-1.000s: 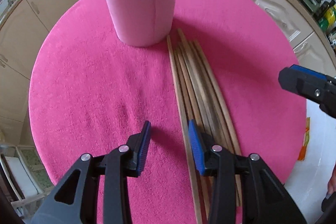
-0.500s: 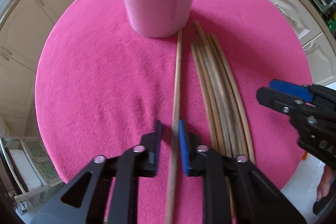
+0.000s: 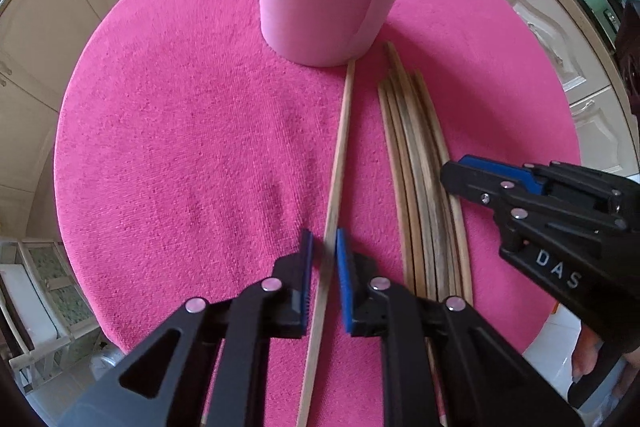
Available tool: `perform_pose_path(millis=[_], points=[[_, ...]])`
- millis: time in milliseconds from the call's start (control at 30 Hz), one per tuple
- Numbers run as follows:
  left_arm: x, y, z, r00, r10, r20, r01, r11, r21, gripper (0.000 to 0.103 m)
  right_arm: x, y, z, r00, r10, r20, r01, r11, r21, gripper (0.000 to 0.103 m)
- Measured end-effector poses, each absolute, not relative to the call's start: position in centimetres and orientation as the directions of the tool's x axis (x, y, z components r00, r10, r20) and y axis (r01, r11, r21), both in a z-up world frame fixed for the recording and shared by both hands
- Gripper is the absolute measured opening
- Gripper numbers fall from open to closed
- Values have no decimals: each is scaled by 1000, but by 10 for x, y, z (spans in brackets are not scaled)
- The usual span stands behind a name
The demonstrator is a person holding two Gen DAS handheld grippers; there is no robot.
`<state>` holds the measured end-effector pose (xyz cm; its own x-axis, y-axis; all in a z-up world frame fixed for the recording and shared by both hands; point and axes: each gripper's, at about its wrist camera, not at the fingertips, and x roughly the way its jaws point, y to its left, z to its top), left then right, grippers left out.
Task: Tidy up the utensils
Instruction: 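Grasp a chopstick with the left gripper while the right gripper grasps another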
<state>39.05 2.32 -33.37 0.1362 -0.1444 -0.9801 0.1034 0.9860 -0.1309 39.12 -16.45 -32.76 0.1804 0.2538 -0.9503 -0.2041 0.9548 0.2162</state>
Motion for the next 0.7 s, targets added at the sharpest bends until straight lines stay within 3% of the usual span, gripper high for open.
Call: perform_pose_path(millis=[467,700], points=[[420,1,-338,40,-79,-996,121,990,-74,12,405,-143,-332,129,159,-979,-191,973,133,11],[423,-10,-335,50,-73,-996,145,987,-65,7,401,-162,-328,132,247,-960,-148,963,227,5]])
